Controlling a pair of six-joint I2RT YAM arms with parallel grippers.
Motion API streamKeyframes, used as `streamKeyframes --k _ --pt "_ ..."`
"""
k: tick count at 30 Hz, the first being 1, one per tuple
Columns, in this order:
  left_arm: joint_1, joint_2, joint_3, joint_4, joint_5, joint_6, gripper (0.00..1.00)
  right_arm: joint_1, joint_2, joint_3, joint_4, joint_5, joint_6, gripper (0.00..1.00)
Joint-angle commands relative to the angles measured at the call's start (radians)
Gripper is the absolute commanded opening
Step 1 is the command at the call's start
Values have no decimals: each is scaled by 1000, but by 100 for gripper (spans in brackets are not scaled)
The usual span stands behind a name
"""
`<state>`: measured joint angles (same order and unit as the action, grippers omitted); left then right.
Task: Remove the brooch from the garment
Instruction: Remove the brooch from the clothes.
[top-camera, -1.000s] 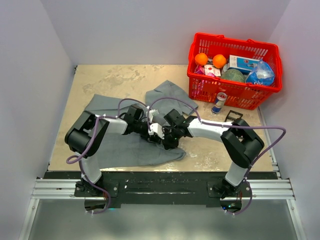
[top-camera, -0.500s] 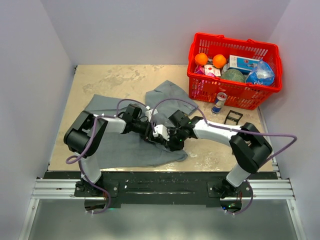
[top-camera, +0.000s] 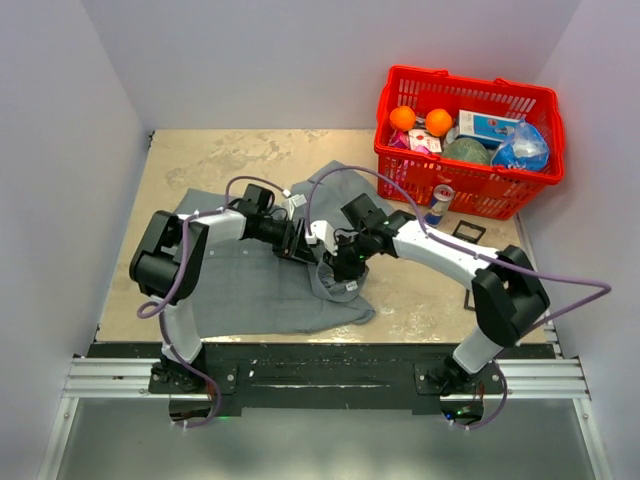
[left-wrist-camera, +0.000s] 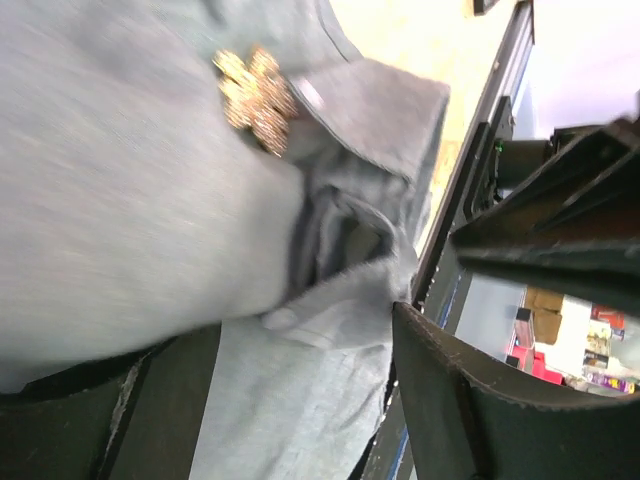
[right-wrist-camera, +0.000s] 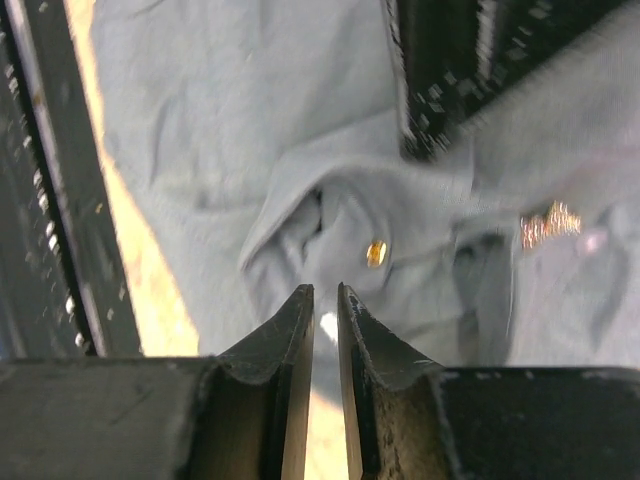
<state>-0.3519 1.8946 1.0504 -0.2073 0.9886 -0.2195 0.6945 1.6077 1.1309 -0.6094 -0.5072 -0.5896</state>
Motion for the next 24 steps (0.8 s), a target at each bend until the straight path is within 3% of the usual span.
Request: streamKeyframes --k 1,11,17,24 --pt "13 32 72 -72 12 55 74 30 57 23 125 9 94 19" --pt "-5 113 89 0 154 51 83 94 41 -132 204 131 126 18" --pt "-56 109 60 138 142 -37 84 94 40 -195 252 170 159 19" --pt "-111 146 66 132 81 -30 81 92 3 -181 189 202 146 20"
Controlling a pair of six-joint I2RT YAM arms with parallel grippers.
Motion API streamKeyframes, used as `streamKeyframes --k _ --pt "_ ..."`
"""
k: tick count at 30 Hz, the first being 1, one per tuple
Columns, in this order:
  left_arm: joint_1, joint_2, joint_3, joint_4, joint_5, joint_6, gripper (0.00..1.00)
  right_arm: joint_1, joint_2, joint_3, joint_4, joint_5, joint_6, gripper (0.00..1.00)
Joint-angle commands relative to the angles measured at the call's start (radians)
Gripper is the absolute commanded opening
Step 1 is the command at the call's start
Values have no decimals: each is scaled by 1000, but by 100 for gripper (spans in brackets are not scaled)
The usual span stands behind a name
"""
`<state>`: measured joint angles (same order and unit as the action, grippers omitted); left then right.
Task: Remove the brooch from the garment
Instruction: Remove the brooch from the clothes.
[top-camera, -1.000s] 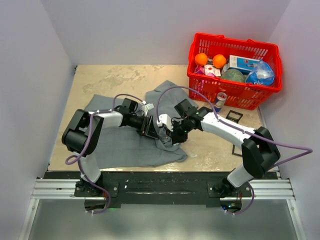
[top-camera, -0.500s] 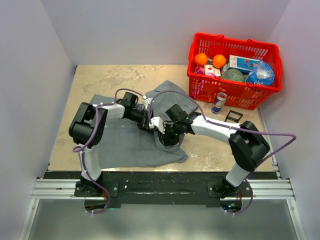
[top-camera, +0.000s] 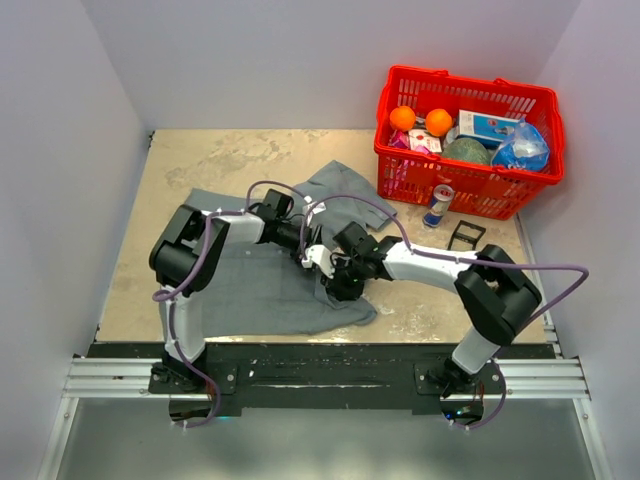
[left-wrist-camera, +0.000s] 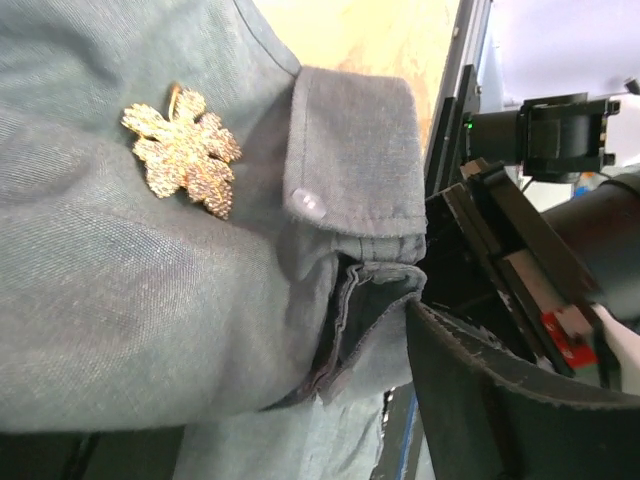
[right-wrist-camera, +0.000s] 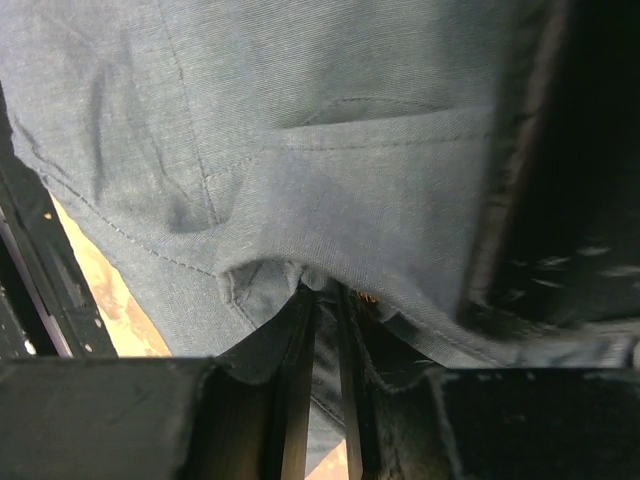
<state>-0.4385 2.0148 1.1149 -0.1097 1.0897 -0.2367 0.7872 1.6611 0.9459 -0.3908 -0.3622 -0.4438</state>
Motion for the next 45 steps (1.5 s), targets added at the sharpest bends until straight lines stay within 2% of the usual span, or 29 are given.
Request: streamKeyframes --k 1,2,4,6,8,9,10,12,15,17,20,25,31,38,41,45 --pt "-26 28 -6 36 -20 -18 78 0 -60 10 -49 62 -16 21" --pt "-26 30 -10 45 -21 -22 74 -3 -82 31 -69 69 -22 21" --pt "-26 24 -30 56 -10 -33 60 -12 -107 56 -137 74 -29 22" --pt "-25 3 -58 138 24 -79 47 -17 -141 89 -198 66 -16 23" --pt "-23 -17 -105 253 68 -130 38 -22 -176 109 -232 62 -7 23" --pt "-25 -19 -119 289 81 -177 29 -20 -190 111 -237 62 -1 24" --pt "-25 -22 -142 359 104 -202 26 -20 -201 111 -240 52 2 24" --pt "-23 -19 -158 398 110 -245 19 -20 -236 103 -234 36 -18 25" --pt "-25 -22 -165 435 118 -271 15 -22 -264 73 -181 19 -102 26" --pt "-23 -25 -176 505 139 -306 11 -20 -251 67 -177 -44 -174 27" --pt "-25 -37 -204 642 168 -419 0 -20 -190 88 -174 -119 -226 29" --pt "-23 -48 -207 679 180 -438 0 -20 -112 131 -171 -156 -254 29" --pt "-16 -41 -204 683 197 -437 0 -20 -124 119 -197 -152 -346 29" --pt "-14 -33 -188 674 222 -408 0 -28 -138 157 -307 -170 -499 30" --pt "-14 -39 -175 608 226 -340 0 -55 -124 188 -356 -202 -548 31" --pt "-14 -47 -129 388 217 -176 0 -78 -98 229 -431 -219 -660 32"
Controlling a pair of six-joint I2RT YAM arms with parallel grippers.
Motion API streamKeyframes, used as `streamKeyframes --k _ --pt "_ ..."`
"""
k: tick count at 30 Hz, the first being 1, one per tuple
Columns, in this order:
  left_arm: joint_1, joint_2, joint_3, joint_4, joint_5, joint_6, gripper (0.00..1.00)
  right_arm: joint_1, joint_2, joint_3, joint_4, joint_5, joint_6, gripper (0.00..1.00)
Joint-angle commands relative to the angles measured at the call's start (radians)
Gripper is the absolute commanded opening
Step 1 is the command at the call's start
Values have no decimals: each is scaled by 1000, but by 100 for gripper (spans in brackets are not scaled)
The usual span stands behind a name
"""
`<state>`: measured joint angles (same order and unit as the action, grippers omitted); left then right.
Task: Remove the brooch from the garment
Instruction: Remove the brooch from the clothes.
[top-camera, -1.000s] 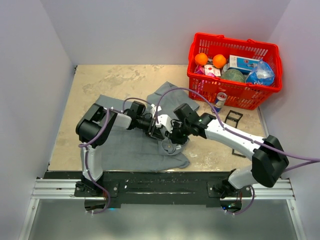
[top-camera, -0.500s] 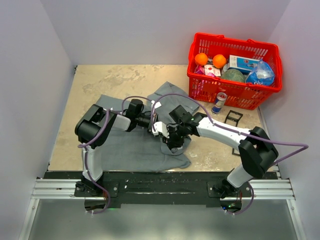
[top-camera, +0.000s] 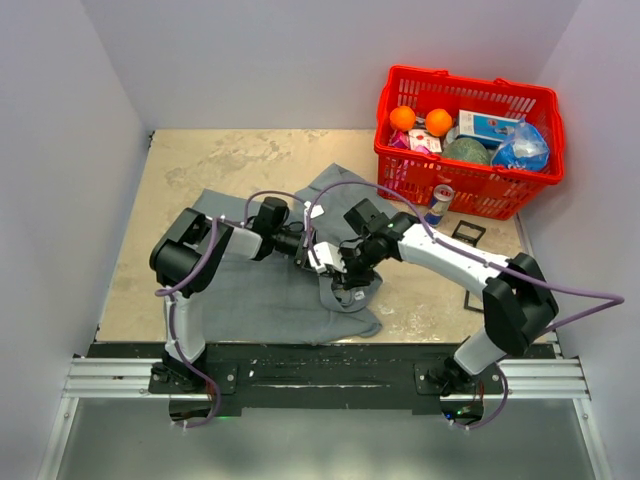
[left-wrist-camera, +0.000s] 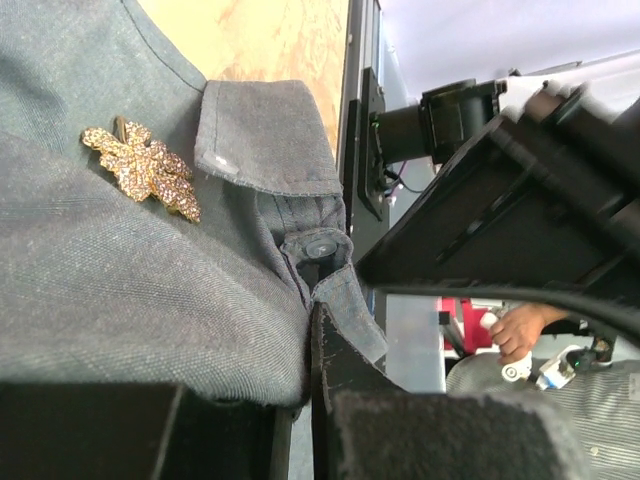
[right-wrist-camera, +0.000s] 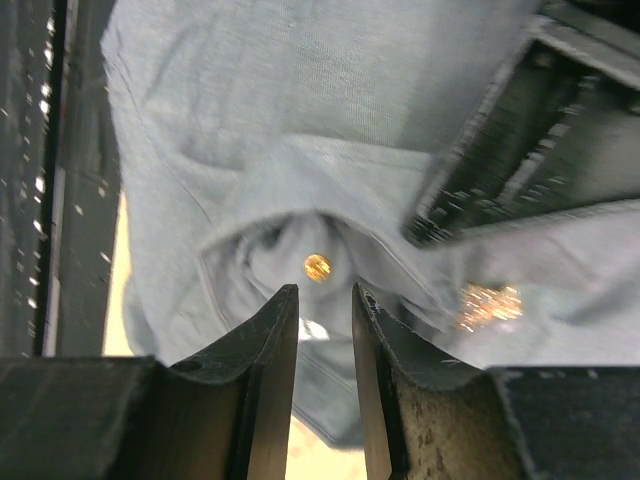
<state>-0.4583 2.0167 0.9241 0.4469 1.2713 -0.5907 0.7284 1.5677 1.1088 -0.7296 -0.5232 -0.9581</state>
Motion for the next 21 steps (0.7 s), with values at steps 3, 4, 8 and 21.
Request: streamKeyframes --k 3,4,8,21 --pt "6 -52 85 -256 26 261 0 -18 6 79 -122 -83 -197 32" --pt "6 -50 87 -263 25 269 0 -18 12 91 -131 -90 -208 33" --pt "6 -44 90 -267 30 269 0 -20 38 111 -174 -124 -246 34" --pt "6 -50 93 -235 76 227 0 -18 149 178 -220 -166 -350 33"
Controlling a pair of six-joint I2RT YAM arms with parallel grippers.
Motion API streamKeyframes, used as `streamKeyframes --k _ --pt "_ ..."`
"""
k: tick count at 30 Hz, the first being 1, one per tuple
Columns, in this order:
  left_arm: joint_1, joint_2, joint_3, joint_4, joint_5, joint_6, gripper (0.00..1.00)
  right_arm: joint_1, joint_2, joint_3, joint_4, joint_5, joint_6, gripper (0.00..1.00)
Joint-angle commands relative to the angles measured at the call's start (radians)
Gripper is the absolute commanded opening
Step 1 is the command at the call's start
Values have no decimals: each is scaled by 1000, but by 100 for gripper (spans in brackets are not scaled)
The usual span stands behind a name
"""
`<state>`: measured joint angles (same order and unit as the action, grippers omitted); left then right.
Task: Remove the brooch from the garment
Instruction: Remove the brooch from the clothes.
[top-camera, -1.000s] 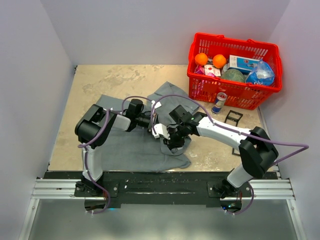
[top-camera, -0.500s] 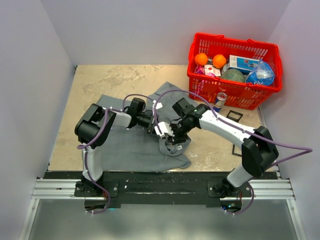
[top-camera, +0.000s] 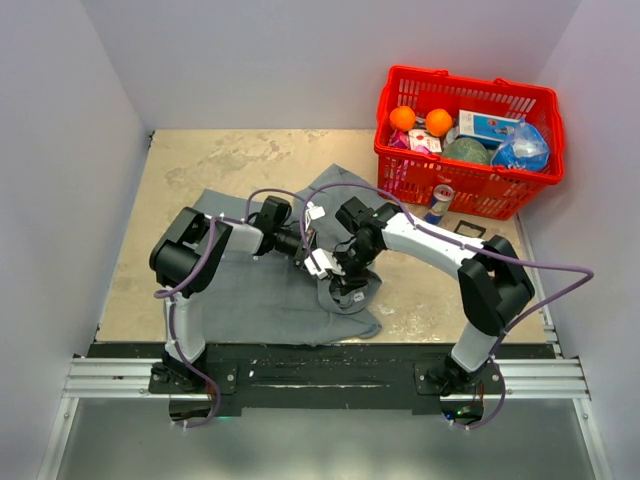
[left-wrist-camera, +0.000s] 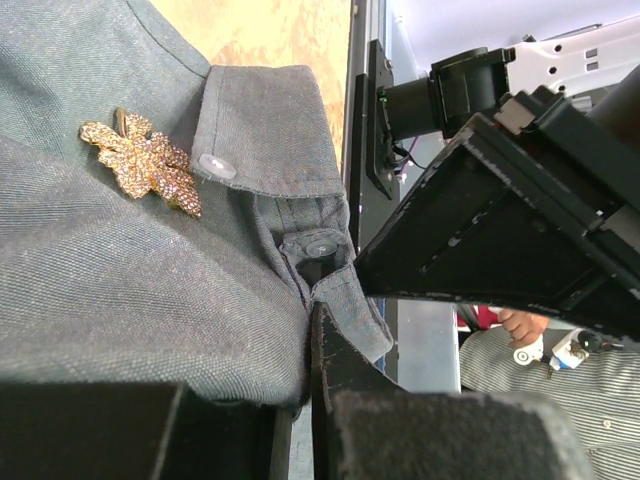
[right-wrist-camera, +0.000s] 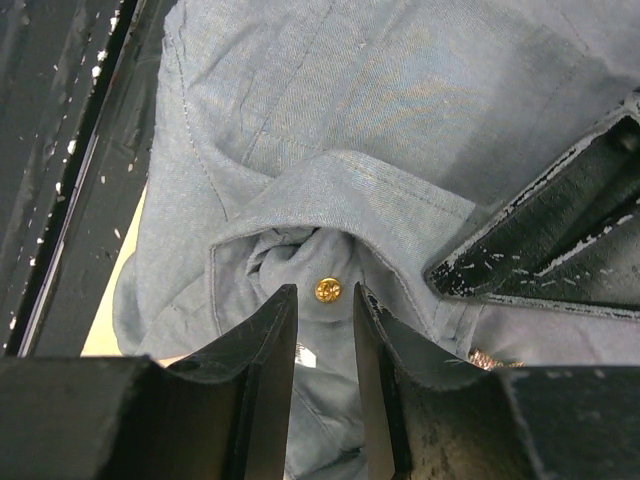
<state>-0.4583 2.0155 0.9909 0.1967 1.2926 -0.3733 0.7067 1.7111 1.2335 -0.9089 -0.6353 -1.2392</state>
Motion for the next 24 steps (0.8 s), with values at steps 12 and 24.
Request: streamKeyframes --k 12,24 --pt "6 -61 23 59 79 -32 0 2 30 55 -79 -49 -121 32" --pt "6 -70 17 63 94 -33 0 4 41 24 -18 3 -92 33"
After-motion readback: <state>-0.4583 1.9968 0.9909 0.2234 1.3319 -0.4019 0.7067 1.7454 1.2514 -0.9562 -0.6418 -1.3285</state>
